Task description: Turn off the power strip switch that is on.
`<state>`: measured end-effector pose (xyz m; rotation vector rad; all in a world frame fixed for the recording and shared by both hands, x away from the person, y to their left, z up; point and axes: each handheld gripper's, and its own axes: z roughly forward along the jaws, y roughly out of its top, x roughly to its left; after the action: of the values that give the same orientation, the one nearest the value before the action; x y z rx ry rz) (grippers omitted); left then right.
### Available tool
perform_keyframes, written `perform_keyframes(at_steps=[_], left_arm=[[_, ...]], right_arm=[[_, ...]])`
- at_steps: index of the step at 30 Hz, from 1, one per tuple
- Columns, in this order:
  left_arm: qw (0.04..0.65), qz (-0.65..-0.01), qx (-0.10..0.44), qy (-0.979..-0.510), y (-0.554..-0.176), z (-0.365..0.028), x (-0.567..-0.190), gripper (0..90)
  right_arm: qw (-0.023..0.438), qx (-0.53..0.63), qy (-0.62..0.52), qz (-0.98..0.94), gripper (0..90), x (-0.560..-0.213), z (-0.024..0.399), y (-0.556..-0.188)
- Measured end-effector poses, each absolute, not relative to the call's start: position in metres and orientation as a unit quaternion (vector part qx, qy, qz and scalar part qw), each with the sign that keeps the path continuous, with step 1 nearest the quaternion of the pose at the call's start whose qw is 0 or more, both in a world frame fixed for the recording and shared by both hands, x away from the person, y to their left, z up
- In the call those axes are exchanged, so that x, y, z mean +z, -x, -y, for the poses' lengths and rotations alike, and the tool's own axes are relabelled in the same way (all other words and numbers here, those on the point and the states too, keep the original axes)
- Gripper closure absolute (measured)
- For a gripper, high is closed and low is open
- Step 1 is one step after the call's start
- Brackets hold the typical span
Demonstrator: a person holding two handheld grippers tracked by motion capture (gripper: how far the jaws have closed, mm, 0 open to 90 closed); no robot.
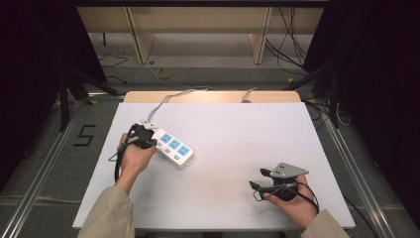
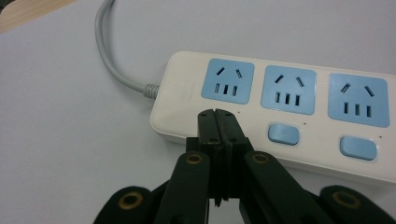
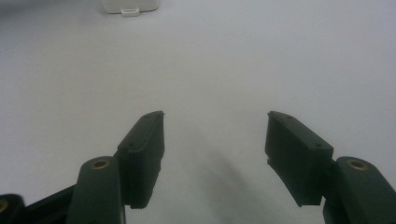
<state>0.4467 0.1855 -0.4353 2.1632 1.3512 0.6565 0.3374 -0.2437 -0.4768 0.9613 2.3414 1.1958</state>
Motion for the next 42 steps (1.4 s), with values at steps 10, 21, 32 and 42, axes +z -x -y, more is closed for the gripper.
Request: perform_keyframes(at_steps=[10,21,32,42], left_arm=[[0.242,-0.494,0.238,-0.801,-0.454,-0.183,-0.434,89.7],[0.234,-0.491,0.237,-0.805,-0.459,-0.182,-0.432,89.7],[0.229,-0.491,0.232,-0.808,-0.466,-0.178,-0.431,89.8],[0.221,-0.494,0.223,-0.811,-0.471,-0.177,-0.435,89.8]], right_arm=[[0.169,0.42,-0.338,-0.825,38.5,-0.477,0.244,-0.337],[0.17,0.421,-0.338,-0.825,38.5,-0.477,0.243,-0.337],[0.17,0.421,-0.338,-0.825,38.6,-0.477,0.243,-0.338],[0.169,0.42,-0.338,-0.825,38.5,-0.477,0.244,-0.338]])
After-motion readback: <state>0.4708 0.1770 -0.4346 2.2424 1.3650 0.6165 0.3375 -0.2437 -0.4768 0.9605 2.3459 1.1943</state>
